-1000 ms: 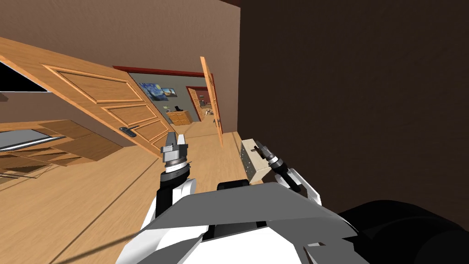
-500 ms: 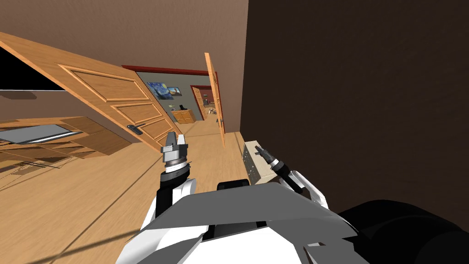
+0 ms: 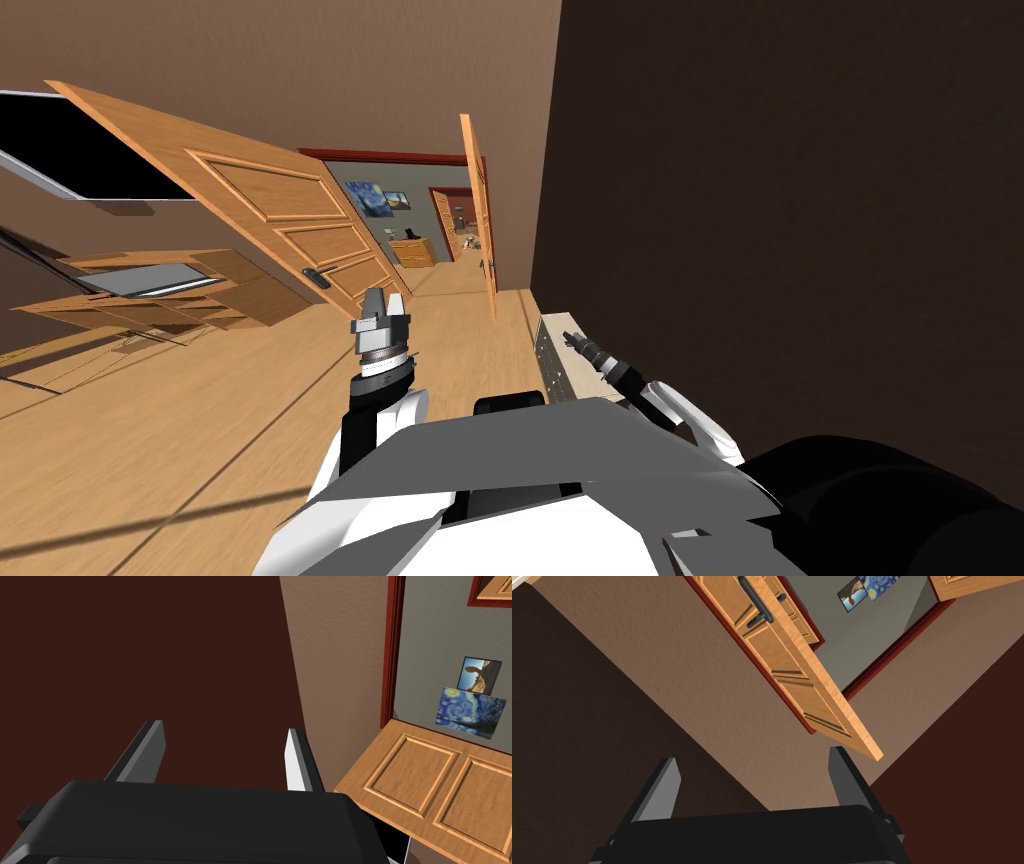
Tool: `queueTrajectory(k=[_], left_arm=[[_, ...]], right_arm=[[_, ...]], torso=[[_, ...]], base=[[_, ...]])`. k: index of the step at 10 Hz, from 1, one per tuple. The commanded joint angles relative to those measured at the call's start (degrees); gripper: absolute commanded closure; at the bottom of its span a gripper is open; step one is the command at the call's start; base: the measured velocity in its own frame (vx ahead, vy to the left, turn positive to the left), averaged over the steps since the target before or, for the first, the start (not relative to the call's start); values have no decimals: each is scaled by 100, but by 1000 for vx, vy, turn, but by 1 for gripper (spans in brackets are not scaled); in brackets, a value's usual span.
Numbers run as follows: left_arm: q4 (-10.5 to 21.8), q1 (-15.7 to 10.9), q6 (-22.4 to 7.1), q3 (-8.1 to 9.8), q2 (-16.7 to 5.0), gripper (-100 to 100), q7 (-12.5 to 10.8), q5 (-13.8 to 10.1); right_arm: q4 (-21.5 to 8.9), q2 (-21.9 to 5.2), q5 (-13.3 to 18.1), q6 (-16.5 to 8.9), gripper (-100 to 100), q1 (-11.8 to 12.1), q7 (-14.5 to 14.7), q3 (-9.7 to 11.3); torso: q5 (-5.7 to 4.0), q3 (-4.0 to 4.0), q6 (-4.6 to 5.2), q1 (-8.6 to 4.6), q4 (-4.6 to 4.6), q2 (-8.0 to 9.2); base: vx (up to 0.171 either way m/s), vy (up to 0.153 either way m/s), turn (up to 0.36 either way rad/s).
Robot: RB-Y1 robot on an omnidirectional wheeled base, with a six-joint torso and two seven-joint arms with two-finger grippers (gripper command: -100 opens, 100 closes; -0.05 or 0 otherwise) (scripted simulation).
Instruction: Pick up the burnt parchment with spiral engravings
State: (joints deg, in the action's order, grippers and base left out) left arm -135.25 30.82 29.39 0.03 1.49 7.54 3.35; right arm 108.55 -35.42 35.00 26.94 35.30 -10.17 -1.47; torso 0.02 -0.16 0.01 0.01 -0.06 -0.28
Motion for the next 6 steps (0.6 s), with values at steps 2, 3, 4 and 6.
queueTrajectory(k=[2,3,4,6], left_arm=[[0,0,0,0,0,0,0,0],[0,0,0,0,0,0,0,0],[0,0,0,0,0,0,0,0],[0,0,0,0,0,0,0,0]], right_arm=[[-279,-67,132,10,-100,-9,-36,-28],[-513,-236,388,-35,-100,96,-124,-79],[-577,-236,388,-35,-100,96,-124,-79],[-877,-400,639,-77,-100,204,-210,-125]], torso=[[-1,2,1,0,1,5],[0,9,2,2,3,17],[-1,6,-1,-2,2,10],[-1,-1,-2,0,0,-3]], base=[[57,-4,42],[75,-11,168],[78,-17,92],[98,-10,131]])
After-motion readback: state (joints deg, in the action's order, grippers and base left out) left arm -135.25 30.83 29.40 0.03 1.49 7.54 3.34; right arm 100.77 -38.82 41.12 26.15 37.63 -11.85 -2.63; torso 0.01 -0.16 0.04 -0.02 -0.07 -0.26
